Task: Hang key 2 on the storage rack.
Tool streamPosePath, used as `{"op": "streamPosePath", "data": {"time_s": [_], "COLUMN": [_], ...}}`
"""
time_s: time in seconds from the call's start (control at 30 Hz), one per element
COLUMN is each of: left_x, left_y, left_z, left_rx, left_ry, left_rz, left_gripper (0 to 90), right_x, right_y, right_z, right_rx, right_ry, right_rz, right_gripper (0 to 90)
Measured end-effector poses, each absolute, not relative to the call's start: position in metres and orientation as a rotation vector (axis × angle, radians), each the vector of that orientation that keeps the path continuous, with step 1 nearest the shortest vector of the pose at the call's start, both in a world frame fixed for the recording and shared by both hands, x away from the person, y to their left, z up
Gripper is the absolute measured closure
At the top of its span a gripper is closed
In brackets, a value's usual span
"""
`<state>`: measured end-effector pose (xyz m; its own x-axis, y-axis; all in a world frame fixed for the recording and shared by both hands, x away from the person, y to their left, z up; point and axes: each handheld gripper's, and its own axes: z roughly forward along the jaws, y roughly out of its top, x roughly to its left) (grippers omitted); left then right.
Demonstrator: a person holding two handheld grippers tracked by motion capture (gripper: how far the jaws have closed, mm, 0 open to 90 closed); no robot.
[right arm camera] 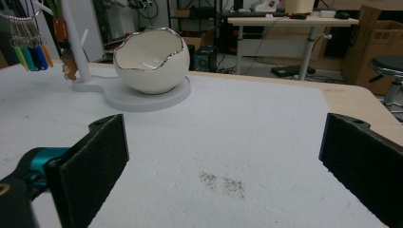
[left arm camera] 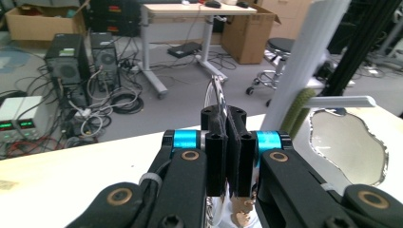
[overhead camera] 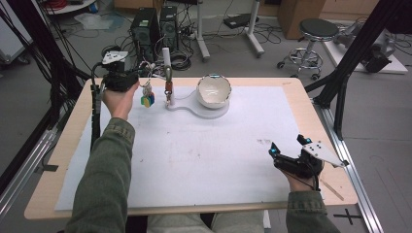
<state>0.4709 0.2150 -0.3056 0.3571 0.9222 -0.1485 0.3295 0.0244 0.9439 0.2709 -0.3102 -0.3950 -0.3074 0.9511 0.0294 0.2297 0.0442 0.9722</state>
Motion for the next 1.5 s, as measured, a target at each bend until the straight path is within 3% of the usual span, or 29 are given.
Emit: {"op": "streamPosePath", "data": {"time_s": [0.47,1.33,1.4,1.5], "left_x": [0.477,0.489,0.489,0.489], "left_y": [0.2,0.179,0.179,0.181], "left_z": [-0.313,-0.336,-0.337,-0.335], "left_rx": [1.529,1.676,1.671,1.645], "left_ry": [1.188,1.195,1.182,1.187], "left_rz": [0.621,0.594,0.572,0.555], "left_gripper": [86.7,86.0,81.7,68.0], "right_x": [0.27,0.271,0.271,0.272], "right_y": [-0.311,-0.314,-0.314,-0.315], "right_z": [-0.395,-0.4,-0.401,-0.401], "right_rx": [1.22,1.243,1.239,1.237], "right_ry": [1.616,1.603,1.606,1.601], "right_rz": [1.317,1.3,1.297,1.297], "right_gripper": [1.7,1.6,1.6,1.6]}}
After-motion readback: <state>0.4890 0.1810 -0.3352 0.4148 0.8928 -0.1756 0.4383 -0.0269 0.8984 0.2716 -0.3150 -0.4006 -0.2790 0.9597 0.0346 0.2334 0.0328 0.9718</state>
